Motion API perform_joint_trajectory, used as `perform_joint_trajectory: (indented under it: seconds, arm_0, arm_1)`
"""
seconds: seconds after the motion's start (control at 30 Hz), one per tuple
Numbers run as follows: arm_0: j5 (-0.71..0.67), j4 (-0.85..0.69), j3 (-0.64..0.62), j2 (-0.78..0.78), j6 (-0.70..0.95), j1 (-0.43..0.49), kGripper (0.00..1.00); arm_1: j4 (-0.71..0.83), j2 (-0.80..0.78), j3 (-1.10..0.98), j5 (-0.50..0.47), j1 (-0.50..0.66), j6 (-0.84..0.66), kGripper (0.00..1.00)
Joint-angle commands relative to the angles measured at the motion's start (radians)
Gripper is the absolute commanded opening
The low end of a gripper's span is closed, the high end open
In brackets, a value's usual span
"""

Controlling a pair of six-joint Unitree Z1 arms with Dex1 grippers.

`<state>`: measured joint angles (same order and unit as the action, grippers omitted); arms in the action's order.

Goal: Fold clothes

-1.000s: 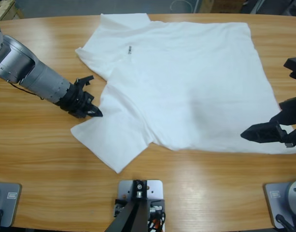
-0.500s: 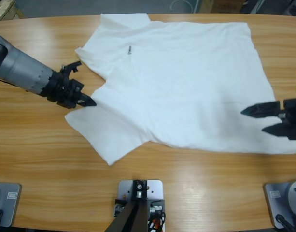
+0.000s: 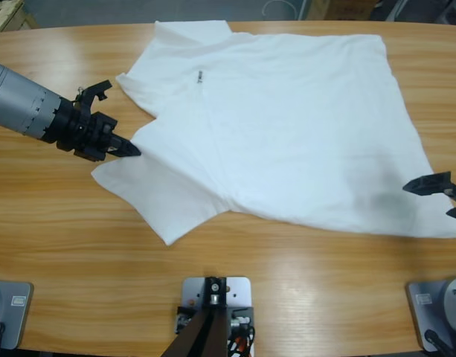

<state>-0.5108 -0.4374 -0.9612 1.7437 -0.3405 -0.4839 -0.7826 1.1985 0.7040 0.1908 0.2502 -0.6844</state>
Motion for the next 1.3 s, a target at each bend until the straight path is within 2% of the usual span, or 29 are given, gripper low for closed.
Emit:
perform_joint_trajectory:
  seconds: [0.03, 0.17, 0.23, 0.43, 0.57, 0.67, 0.87, 1.0, 1.13, 1.3]
  arm_0:
    - [0.043, -0.029, 0.027, -0.018, -0.001, 0.071, 0.000]
    - [0.057, -0.052, 0.027, -0.019, 0.014, 0.151, 0.000]
    - [0.066, -0.061, 0.027, -0.017, 0.016, 0.171, 0.000]
    - [0.071, -0.064, 0.030, 0.020, 0.022, 0.164, 0.000]
    - [0.071, -0.064, 0.029, 0.026, 0.022, 0.153, 0.000]
    - [0.070, -0.064, 0.022, 0.033, 0.021, 0.151, 0.000]
    - [0.070, -0.064, 0.012, 0.042, 0.020, 0.143, 0.000]
    - [0.070, -0.064, 0.013, 0.045, 0.020, 0.143, 0.000]
    - [0.070, -0.064, 0.012, 0.045, 0.021, 0.143, 0.000]
    - [0.070, -0.064, 0.012, 0.050, 0.023, 0.145, 0.000]
  arm_1:
    - [0.040, 0.026, -0.024, -0.010, -0.022, -0.118, 0.973]
    - [0.032, 0.070, -0.018, -0.054, -0.026, -0.129, 0.982]
    - [0.034, 0.078, -0.022, -0.044, -0.026, -0.132, 0.982]
    - [0.101, 0.100, -0.069, 0.022, -0.026, -0.133, 1.000]
    - [0.177, 0.018, -0.157, 0.061, -0.025, -0.161, 1.000]
    - [0.184, -0.068, -0.194, 0.039, 0.020, -0.243, 0.982]
    - [0.168, 0.078, -0.180, -0.010, 0.105, -0.365, 1.000]
    - [0.180, 0.156, -0.167, -0.015, 0.109, -0.389, 1.000]
    - [0.162, 0.269, -0.149, -0.111, 0.191, -0.372, 1.000]
    - [0.107, 0.344, -0.109, -0.154, 0.231, -0.365, 1.000]
